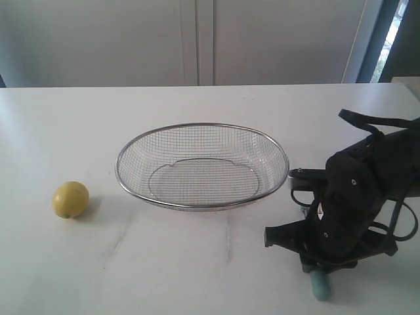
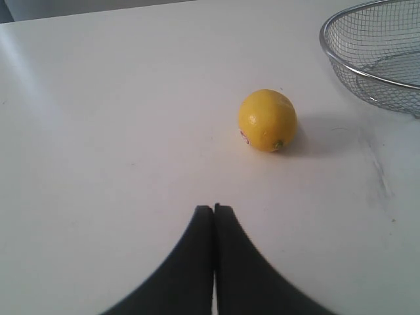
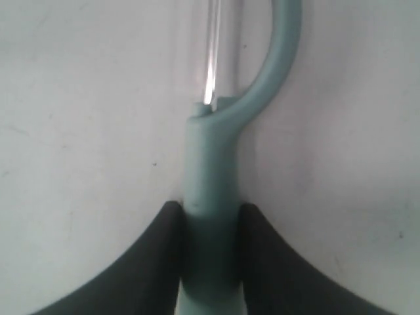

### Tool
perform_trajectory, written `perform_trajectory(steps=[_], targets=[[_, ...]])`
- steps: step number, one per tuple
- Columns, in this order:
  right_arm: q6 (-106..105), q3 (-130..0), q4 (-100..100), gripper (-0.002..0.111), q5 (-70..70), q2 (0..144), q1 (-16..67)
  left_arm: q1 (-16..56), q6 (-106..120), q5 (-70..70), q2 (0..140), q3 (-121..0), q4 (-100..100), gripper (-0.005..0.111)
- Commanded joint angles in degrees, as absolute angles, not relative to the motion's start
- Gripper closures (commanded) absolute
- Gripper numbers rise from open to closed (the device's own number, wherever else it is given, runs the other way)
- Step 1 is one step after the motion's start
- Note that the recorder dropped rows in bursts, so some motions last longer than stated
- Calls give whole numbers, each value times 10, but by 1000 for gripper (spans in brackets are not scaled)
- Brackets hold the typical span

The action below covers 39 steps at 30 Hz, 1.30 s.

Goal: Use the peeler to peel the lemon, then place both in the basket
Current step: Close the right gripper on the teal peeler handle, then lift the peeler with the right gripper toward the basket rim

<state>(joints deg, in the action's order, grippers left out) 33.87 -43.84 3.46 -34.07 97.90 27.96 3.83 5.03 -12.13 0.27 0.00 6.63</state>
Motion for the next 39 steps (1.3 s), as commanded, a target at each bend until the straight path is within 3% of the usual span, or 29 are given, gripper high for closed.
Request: perform_trajectory(steps=[1, 28, 34, 39], targets=[[334, -434, 32, 108, -348, 988, 280, 41, 49, -124, 0, 0, 72, 107], [324, -434, 334, 108, -386, 768, 280, 41, 49, -124, 0, 0, 72, 107], [190, -448, 279, 108, -359, 770, 280, 41, 49, -124, 0, 0, 72, 107], [-122, -544, 107, 108, -433, 820, 280, 41, 49, -124, 0, 0, 72, 107]])
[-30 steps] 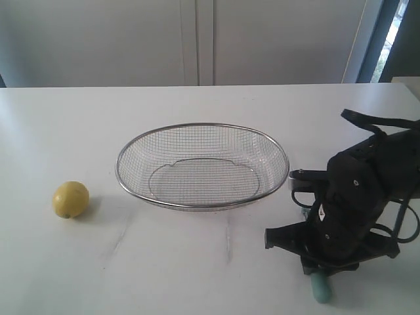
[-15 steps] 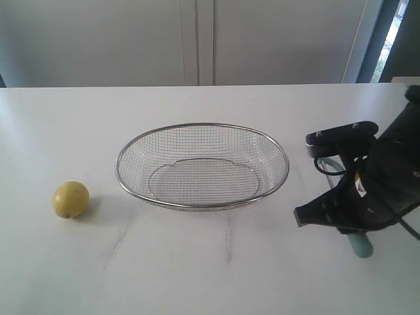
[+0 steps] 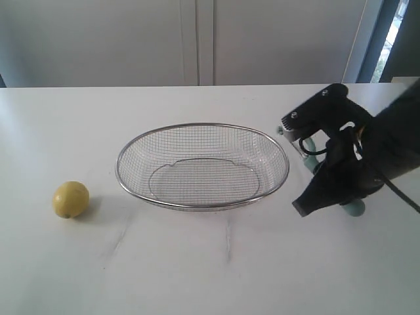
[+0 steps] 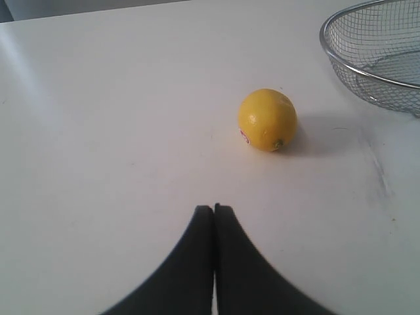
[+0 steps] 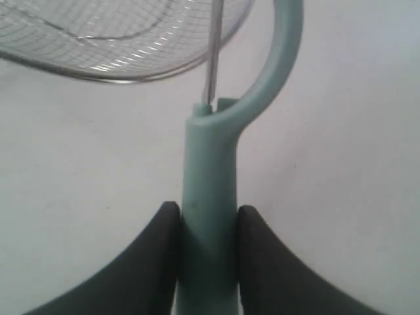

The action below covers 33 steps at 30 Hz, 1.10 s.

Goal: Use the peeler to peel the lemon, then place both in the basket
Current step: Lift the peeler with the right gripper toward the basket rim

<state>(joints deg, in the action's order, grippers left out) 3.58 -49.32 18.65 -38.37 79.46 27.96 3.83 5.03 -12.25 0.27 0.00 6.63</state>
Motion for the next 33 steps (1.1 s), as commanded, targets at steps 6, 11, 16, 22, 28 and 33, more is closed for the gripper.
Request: perform_trajectory(steps=[6, 11, 16, 22, 28, 33], targets=[[-286, -596, -89, 108, -442, 852, 270, 41, 49, -121, 0, 0, 72, 107], [-198, -603, -106, 108, -417, 852, 270, 41, 49, -121, 0, 0, 72, 107], [-162, -613, -106, 108, -421, 851, 270, 41, 49, -121, 0, 0, 72, 107], [-140, -613, -108, 108, -429, 851, 270, 41, 49, -121, 0, 0, 72, 107], [-99, -613, -108, 108, -424, 851, 270, 41, 49, -121, 0, 0, 72, 107], [-99, -613, -108, 108, -423, 852, 270, 41, 49, -121, 0, 0, 72, 107]])
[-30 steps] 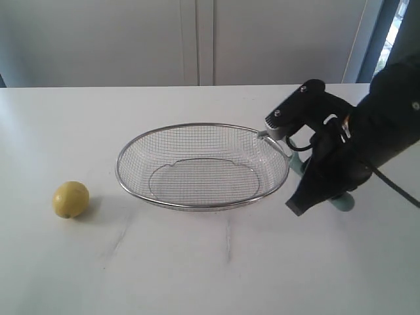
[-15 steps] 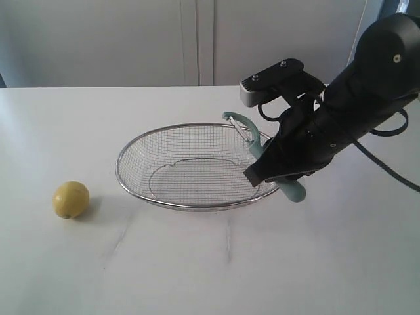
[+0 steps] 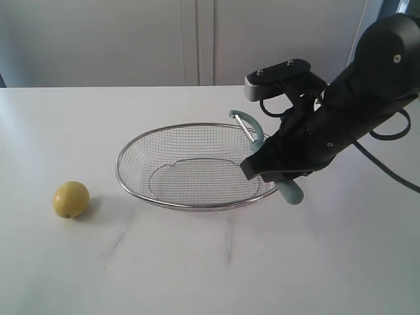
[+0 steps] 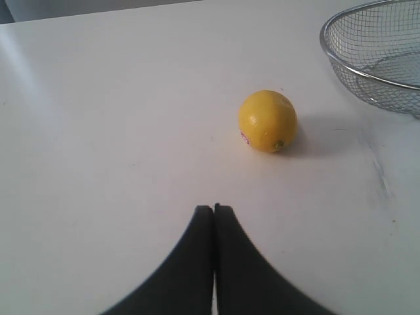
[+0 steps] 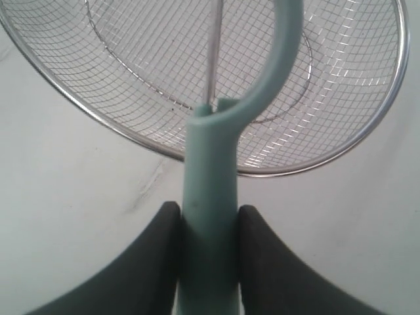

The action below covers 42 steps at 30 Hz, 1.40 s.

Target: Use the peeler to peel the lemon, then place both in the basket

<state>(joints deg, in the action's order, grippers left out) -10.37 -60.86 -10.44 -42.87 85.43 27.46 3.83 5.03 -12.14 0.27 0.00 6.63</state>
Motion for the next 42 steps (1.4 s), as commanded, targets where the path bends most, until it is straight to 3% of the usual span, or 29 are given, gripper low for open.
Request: perform_trajectory(steps=[1, 42], targets=[[-99, -613, -108, 108, -423, 852, 270, 41, 49, -121, 0, 0, 72, 107], [-99, -613, -107, 108, -422, 852, 270, 41, 93, -108, 0, 0, 31, 107]])
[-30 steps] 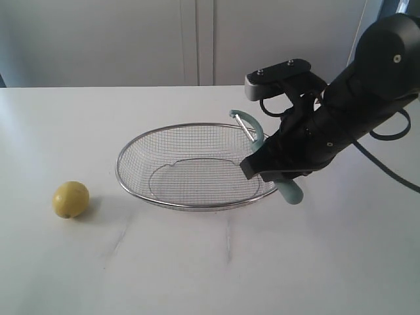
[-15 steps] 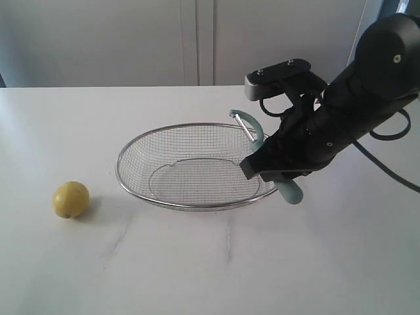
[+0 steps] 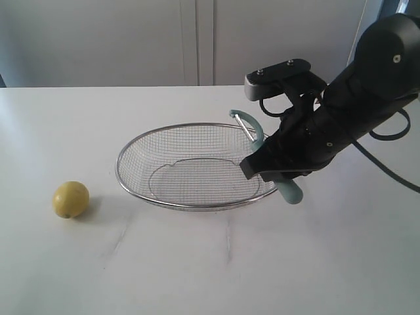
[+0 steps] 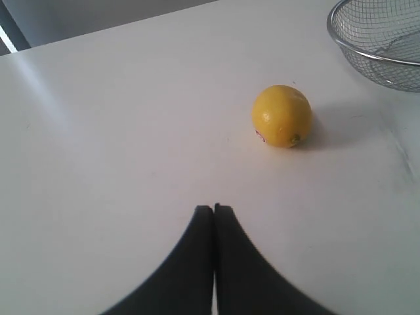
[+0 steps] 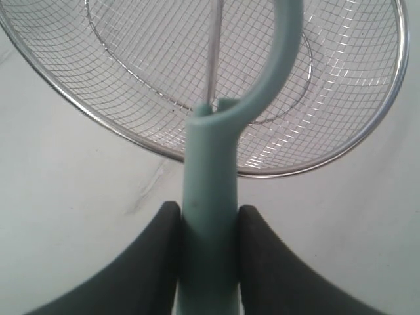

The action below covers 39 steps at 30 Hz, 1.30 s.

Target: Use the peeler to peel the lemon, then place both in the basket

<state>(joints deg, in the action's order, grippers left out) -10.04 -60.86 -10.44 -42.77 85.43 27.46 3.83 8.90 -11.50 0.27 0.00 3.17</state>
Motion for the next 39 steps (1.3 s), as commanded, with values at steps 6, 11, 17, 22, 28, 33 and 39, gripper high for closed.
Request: perform_trajectory(steps=[6, 11, 17, 22, 28, 33, 39], targets=[[-99, -613, -107, 108, -422, 852, 270, 41, 92, -73, 0, 0, 31, 107], [-99, -613, -107, 108, -421, 852, 270, 41, 67, -38, 0, 0, 53, 107], [-99, -613, -107, 108, -421, 852, 270, 41, 13, -18, 0, 0, 102, 107], [-99, -613, -107, 108, -421, 852, 270, 41, -6, -6, 0, 0, 106, 107], [-99, -613, -107, 108, -421, 852, 270, 41, -39, 40, 0, 0, 106, 107], [-99, -613, -107, 108, -421, 852, 270, 41, -237, 134, 0, 0, 126, 107], [-99, -613, -107, 108, -421, 852, 270, 41, -413, 256, 0, -21, -8, 107]])
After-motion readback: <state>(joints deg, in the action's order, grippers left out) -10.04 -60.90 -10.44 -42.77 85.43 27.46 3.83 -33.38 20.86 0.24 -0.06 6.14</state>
